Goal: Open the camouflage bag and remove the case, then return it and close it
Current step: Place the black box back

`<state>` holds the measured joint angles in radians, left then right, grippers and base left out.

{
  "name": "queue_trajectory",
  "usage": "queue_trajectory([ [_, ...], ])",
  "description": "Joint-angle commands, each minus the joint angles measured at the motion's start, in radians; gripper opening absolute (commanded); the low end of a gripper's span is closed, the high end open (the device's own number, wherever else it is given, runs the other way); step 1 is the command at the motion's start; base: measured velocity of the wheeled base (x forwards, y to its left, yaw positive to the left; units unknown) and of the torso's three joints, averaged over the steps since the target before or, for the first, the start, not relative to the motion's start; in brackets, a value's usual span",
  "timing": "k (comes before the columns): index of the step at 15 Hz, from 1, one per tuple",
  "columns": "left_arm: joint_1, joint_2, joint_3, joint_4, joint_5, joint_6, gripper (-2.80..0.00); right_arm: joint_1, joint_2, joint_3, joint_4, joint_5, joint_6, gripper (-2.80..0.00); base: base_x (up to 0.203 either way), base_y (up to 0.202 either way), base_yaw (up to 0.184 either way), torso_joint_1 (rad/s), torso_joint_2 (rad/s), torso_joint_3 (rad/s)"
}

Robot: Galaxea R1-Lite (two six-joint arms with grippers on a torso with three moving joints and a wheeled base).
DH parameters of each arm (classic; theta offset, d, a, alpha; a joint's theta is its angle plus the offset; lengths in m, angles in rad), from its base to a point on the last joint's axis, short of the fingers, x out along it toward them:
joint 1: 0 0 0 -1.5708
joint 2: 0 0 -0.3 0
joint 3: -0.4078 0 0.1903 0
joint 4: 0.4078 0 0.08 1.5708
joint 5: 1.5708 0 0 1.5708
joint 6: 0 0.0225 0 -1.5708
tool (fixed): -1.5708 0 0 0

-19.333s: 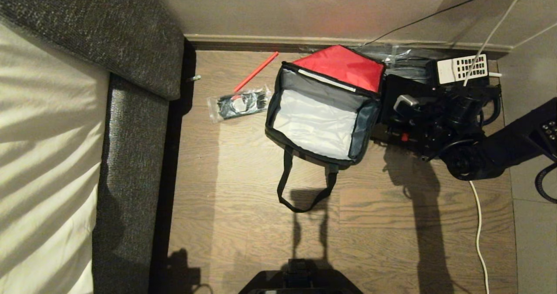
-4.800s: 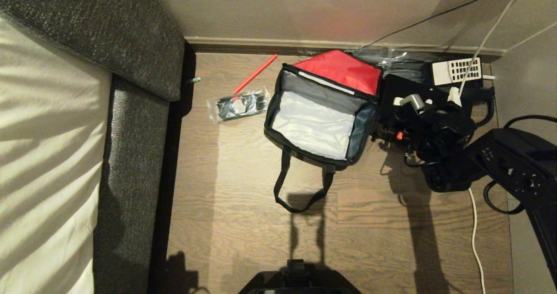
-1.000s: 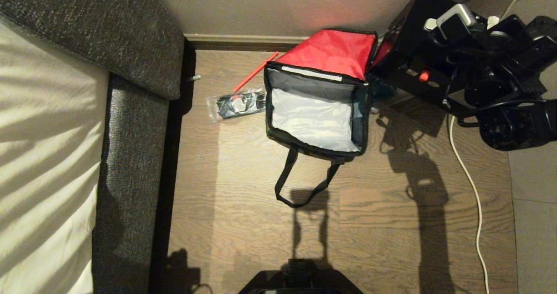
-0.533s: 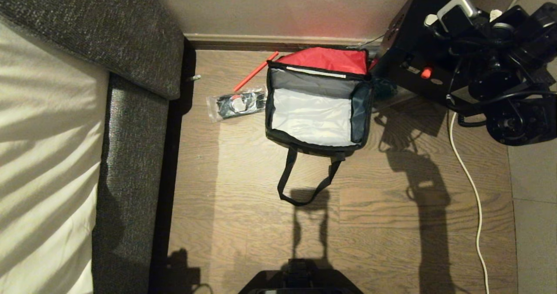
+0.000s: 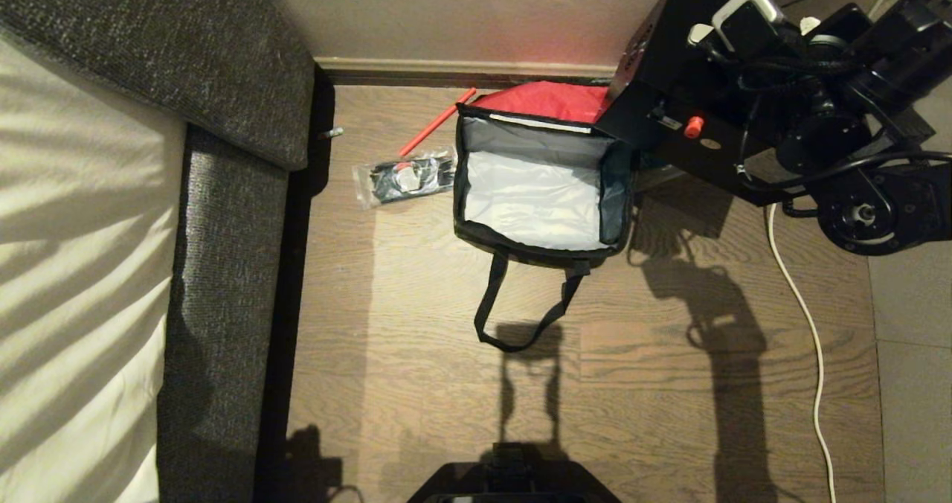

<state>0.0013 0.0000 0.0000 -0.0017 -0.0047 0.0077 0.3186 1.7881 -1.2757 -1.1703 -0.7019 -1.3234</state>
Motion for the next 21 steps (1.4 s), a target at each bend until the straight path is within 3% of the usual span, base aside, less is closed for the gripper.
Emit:
queue_trajectory([
  [1,0.0,0.0,0.002,0.0,0.0,0.0,-2.8,0.054,-0.013,-0.005,-0.001,-0.013,-0.01,-2.8,0.0,0.0,0.0,0.0,0.0,0.0],
  [8,0.0,0.0,0.002,0.0,0.0,0.0,-2.8,0.244,-0.011,-0.01,0.037,-0.075,-0.021,-2.8,0.0,0.0,0.0,0.0,0.0,0.0],
  [15,0.0,0.0,0.002,0.0,0.0,0.0,-2.8,0.378,0.04,-0.022,0.043,-0.1,-0.037,-2.8,0.0,0.0,0.0,0.0,0.0,0.0],
  [21,0.0,0.0,0.002,0.0,0.0,0.0,-2.8,0.43,0.135,-0.098,0.033,-0.116,-0.032,-2.8,0.0,0.0,0.0,0.0,0.0,0.0],
])
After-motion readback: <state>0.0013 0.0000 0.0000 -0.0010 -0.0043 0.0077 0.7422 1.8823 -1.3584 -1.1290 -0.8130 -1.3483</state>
